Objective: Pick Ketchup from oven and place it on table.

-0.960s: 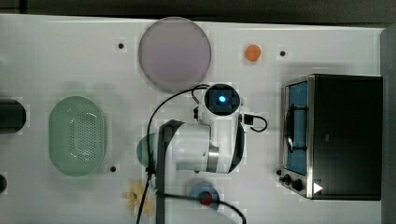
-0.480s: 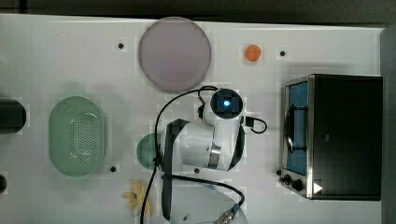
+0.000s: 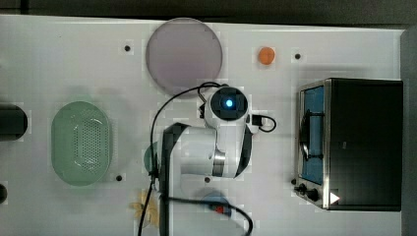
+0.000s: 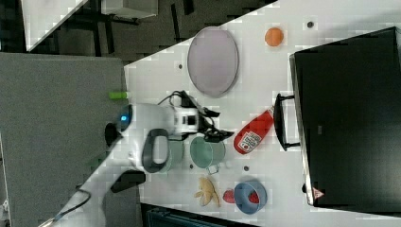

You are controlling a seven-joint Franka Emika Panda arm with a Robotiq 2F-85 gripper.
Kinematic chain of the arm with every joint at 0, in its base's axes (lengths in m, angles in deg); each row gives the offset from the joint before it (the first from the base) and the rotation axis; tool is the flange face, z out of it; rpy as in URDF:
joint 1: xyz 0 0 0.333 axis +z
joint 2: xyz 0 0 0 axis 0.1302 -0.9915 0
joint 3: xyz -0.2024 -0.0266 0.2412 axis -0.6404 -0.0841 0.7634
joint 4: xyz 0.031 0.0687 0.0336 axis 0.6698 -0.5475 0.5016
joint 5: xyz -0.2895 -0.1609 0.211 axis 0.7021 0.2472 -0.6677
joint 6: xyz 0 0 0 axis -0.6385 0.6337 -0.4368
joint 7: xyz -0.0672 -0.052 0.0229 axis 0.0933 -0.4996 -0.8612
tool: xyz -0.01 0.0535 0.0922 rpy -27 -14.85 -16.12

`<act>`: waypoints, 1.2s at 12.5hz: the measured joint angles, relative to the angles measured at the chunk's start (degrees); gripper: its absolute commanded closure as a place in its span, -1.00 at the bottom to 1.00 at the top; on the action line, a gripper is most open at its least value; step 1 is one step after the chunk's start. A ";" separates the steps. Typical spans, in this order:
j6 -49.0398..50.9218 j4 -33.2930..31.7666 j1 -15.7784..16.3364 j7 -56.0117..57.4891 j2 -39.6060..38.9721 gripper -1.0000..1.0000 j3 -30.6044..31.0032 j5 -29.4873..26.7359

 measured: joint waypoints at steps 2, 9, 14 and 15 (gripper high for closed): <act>8.14 5.71 0.24 -0.09 4.23 -1.00 0.36 -1.06; 30.40 32.79 0.70 -0.49 17.76 -1.00 0.07 0.26; 43.48 38.27 -0.17 -0.91 17.58 -1.00 -1.45 1.97; 45.59 39.22 -0.32 -0.95 16.31 -1.00 -1.63 2.68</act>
